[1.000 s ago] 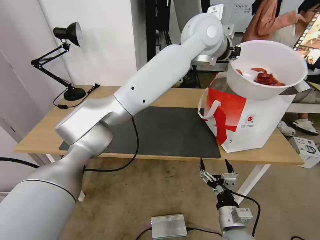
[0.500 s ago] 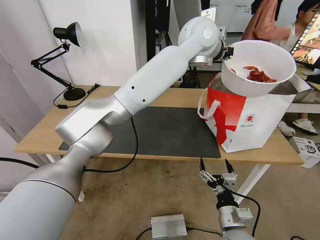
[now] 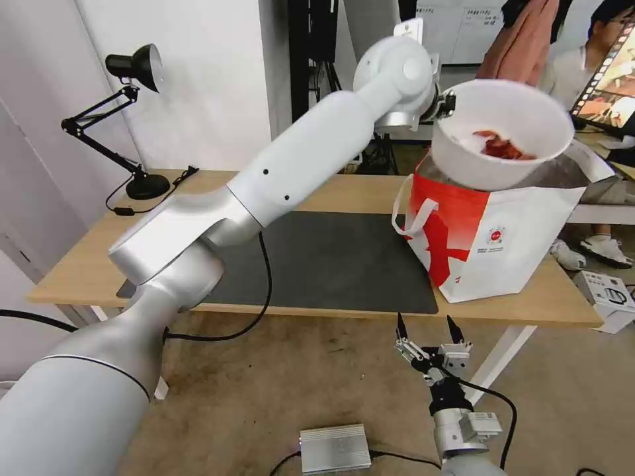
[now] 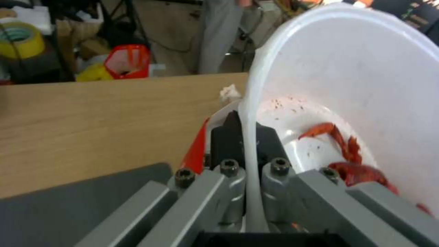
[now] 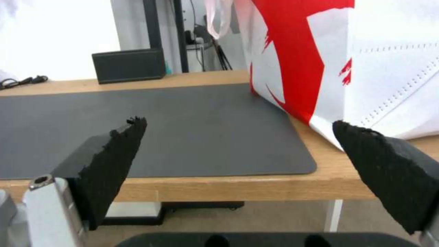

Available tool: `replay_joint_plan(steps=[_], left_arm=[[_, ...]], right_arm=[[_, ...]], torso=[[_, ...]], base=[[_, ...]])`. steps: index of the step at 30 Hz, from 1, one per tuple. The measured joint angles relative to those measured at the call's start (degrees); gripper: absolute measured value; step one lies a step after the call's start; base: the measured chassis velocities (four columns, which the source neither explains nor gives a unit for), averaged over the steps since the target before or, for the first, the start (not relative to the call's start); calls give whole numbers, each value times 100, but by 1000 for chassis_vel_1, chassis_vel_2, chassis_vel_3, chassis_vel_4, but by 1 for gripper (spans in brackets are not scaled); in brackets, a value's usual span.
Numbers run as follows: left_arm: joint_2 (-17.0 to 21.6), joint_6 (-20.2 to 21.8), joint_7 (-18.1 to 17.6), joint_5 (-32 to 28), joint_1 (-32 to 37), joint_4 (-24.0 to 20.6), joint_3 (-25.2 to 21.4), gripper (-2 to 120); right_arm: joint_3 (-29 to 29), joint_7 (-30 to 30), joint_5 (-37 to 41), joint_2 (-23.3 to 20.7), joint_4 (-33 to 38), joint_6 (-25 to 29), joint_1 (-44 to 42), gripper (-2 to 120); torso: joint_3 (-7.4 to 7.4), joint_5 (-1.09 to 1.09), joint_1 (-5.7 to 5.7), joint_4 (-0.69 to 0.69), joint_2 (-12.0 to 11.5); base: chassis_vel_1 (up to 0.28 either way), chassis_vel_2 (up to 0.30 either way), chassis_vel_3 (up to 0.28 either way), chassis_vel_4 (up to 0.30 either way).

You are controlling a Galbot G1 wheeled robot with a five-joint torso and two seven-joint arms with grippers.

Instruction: Pick up the trash from the table and place it into the takeout bag.

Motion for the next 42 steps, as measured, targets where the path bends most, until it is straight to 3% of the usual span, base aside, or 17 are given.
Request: replay_joint_plan(steps=[14, 19, 24, 27, 31, 33, 42], left_arm=[[0, -14, -454, 58, 130, -84, 285, 1], [0, -14, -461, 55, 129, -128, 359, 23], [-1, -17, -461, 44, 126, -183, 374, 35], [-1, -26, -461, 31, 131, -243, 375, 51], [0, -27, -461, 25, 140, -262, 375, 57], [2, -30, -460, 22, 156, -288, 374, 73], [20, -31, -454, 44, 349, -493, 251, 99]], right_arm=[[0, 0, 0, 0, 0, 0, 0, 100], [0, 0, 0, 0, 0, 0, 0, 100], [0, 0, 0, 0, 0, 0, 0, 100], [0, 0, 0, 0, 0, 0, 0, 100], [0, 0, 0, 0, 0, 0, 0, 100], [1, 0, 0, 0, 0, 0, 0, 100], [1, 0, 0, 0, 0, 0, 0, 100]], torso=[[0, 0, 0, 0, 0], [0, 0, 0, 0, 0], [0, 0, 0, 0, 0], [0, 0, 0, 0, 0], [0, 0, 0, 0, 0], [0, 0, 0, 0, 0], [0, 0, 0, 0, 0]], base=[[0, 0, 0, 0], [0, 0, 0, 0], [0, 0, 0, 0], [0, 0, 0, 0], [0, 0, 0, 0], [0, 0, 0, 0], [0, 0, 0, 0]])
